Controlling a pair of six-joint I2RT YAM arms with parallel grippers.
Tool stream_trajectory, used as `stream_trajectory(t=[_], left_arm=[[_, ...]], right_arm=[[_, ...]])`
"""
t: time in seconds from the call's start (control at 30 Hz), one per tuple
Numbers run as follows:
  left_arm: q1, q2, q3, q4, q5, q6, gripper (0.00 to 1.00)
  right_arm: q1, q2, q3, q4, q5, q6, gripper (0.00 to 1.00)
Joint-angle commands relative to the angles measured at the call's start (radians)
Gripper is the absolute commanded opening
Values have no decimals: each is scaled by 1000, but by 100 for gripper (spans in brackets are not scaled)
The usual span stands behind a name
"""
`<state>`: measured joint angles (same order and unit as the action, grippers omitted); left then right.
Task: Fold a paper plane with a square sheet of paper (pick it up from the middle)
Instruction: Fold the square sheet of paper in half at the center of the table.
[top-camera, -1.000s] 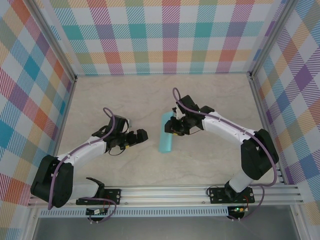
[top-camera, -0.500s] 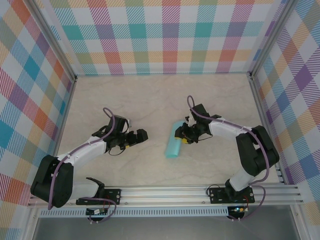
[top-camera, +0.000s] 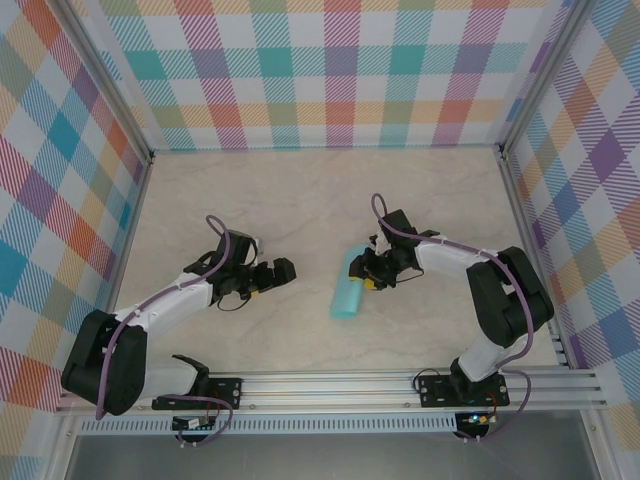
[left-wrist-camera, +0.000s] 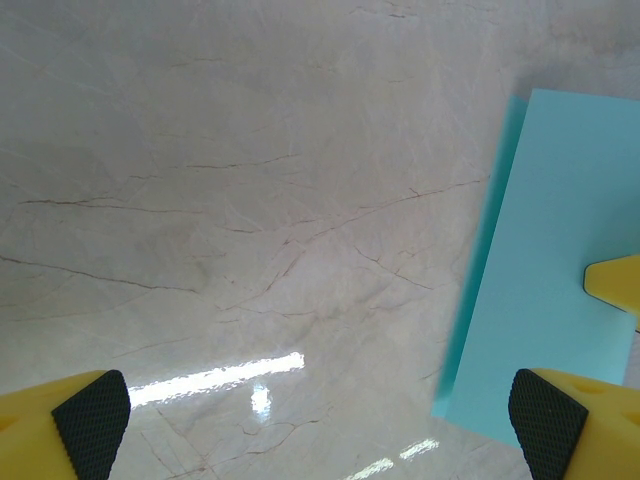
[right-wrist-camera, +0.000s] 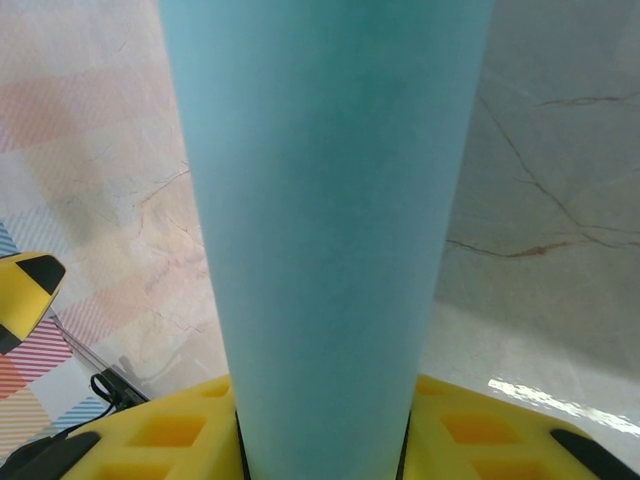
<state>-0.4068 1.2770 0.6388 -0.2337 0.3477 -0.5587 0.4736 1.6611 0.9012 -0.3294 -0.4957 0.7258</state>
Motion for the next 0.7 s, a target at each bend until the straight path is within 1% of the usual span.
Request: stream_trajectory(t=[0.0, 0.13, 0.2, 0.33, 0.5, 0.67], left_arm=[[-18, 3, 19, -1, 12, -5, 100], [-21, 3, 16, 2, 11, -9, 100], [-22, 3, 17, 3, 11, -11, 100], [-25, 4, 21, 6, 11, -20, 100], [-29, 13, 28, 4, 15, -20, 100], [-32, 0, 24, -10, 16, -18, 100]], right_arm=[[0, 7, -2, 42, -57, 3, 38], [6, -2, 1, 90, -128, 24, 38], [18, -11, 4, 104, -139, 33, 38], [33, 3, 19, 104, -132, 26, 38], [33, 66, 16, 107, -136, 4, 38], [33, 114, 19, 38, -63, -38, 40]])
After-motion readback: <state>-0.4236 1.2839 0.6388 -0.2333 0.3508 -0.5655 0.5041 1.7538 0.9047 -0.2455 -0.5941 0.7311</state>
